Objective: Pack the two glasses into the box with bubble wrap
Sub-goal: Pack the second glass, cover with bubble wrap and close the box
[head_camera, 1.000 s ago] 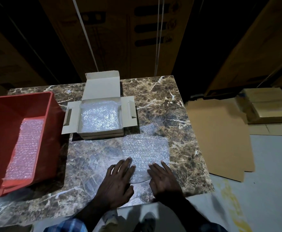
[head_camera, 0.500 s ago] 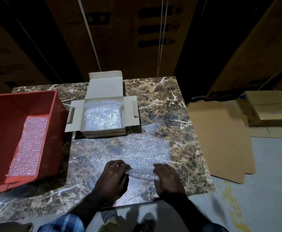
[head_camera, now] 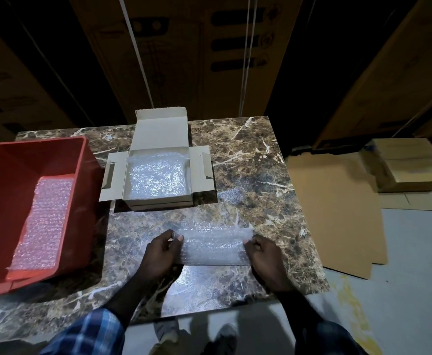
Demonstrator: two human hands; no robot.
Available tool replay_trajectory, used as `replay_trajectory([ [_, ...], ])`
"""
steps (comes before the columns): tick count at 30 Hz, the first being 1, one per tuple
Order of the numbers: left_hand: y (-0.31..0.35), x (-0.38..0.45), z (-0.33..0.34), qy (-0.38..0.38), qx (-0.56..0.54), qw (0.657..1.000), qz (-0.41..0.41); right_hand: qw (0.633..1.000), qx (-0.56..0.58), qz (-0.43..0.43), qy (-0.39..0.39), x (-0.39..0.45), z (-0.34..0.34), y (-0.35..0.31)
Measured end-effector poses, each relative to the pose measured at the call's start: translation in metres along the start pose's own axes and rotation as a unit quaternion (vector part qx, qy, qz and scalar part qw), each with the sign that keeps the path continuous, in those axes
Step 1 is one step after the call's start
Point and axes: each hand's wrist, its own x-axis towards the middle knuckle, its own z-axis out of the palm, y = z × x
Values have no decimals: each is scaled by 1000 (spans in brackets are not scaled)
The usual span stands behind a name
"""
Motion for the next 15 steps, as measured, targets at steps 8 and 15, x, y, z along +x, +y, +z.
replay_trajectory([
  [8, -2, 20, 20, 70, 227, 971, 3, 993, -114, -10, 37, 3, 11, -4],
  [15, -7, 18, 29, 105, 304, 947, 7, 970, -239, -18, 28, 9, 18, -5],
])
